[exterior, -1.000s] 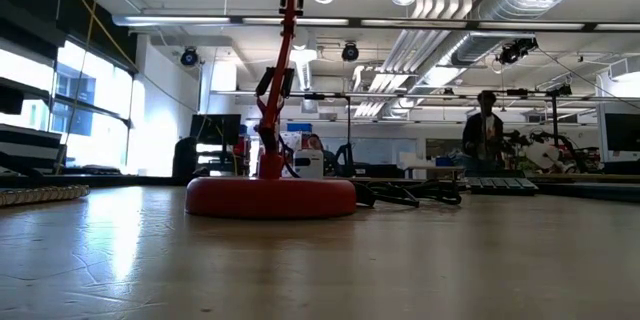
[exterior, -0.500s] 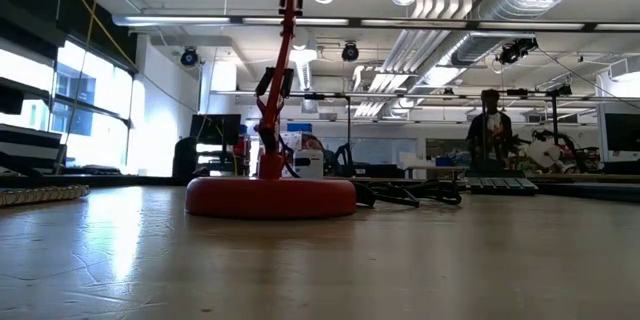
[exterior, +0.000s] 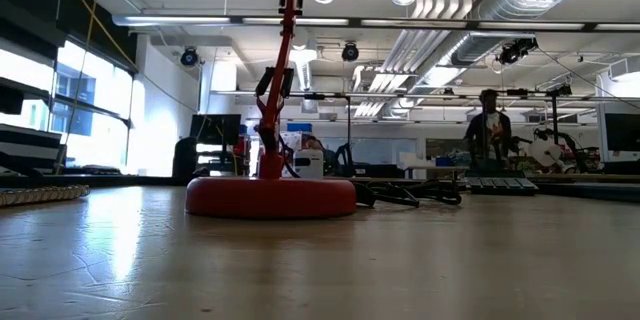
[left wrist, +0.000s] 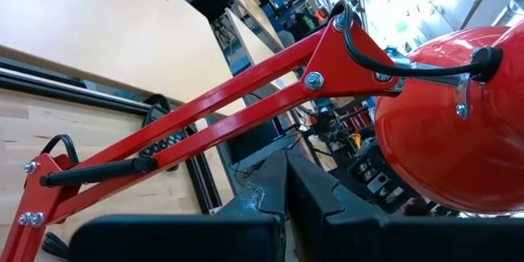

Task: Screw lightbulb
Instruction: Insert the white lightbulb into the red lamp

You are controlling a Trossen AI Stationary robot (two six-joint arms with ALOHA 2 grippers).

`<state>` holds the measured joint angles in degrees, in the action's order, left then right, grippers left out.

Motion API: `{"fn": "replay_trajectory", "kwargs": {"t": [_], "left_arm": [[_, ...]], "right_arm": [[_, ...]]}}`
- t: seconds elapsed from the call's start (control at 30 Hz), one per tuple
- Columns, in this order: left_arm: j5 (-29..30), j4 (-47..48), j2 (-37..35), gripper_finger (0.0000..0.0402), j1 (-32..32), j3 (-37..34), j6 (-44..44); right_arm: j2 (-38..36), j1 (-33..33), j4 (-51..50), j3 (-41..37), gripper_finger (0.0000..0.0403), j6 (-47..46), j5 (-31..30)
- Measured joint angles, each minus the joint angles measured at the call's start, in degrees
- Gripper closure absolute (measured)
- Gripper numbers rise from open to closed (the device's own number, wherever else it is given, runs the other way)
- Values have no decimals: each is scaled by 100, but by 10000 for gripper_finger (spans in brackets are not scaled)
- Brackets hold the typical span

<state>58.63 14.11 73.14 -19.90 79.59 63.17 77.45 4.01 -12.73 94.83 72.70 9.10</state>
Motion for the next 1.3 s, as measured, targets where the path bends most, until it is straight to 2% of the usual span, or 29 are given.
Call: {"fn": "replay_trajectory", "kwargs": {"t": [0.13, 0.67, 1.03, 1.3], "left_arm": [[2, -2, 0, 401, 0, 0, -146], [4, 10, 0, 401, 0, 0, -719], [4, 19, 0, 402, -1, 0, -1584], [4, 22, 0, 401, -4, 0, -2242]], "right_arm": [[0, 0, 2, 0, 127, -790, 0], [-2, -225, 19, 0, 127, -5305, 39], [-2, -256, 50, -1, 128, -9163, 85], [-2, -256, 52, -2, 128, -10981, 94]]}}
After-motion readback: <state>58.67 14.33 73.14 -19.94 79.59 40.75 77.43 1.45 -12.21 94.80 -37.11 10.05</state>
